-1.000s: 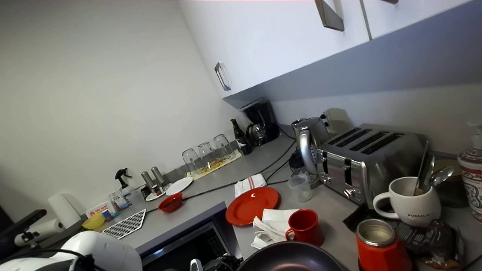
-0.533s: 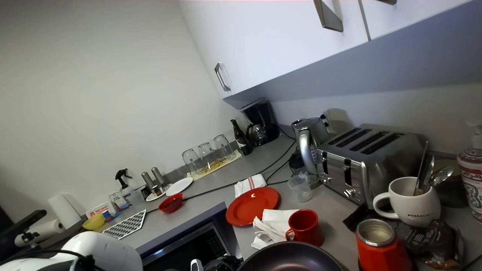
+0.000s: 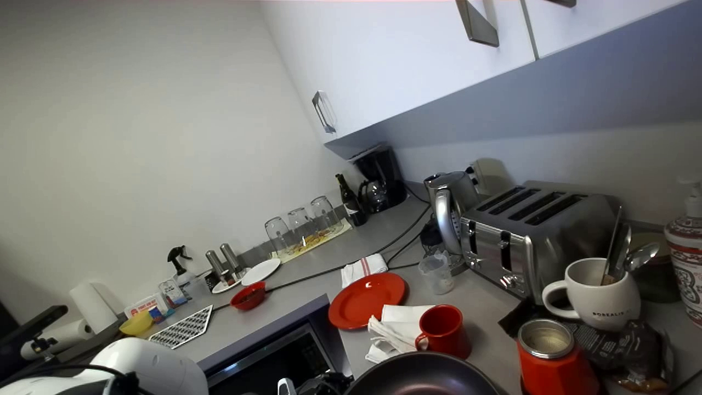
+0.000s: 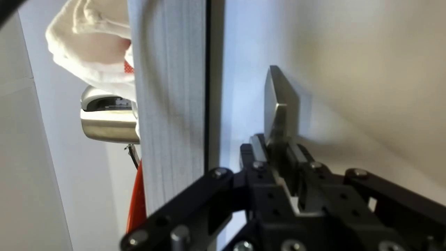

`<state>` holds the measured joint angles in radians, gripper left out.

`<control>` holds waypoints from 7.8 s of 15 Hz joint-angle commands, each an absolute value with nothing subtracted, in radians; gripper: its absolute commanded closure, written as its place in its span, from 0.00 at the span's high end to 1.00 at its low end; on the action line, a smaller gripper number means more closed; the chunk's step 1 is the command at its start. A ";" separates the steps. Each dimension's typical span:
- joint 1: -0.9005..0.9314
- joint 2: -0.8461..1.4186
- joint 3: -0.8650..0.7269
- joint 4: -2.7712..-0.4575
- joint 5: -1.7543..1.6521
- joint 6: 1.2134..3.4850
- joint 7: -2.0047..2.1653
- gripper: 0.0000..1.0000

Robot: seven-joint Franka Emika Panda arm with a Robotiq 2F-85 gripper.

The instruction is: Open the first top drawer

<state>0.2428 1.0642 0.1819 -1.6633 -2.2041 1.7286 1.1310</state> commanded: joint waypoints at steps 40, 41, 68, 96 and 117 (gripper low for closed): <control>0.282 1.072 0.203 -1.897 -2.502 1.591 1.271 0.07; 0.281 1.071 0.202 -1.900 -2.508 1.590 1.273 0.07; 0.224 1.086 0.201 -1.783 -2.441 1.580 1.248 0.07; 0.279 1.088 0.235 -1.856 -2.504 1.553 1.324 0.07; 0.258 1.102 0.218 -1.805 -2.491 1.532 1.296 0.07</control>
<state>0.2119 1.0860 0.1879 -1.7906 -2.4868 1.5605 1.3017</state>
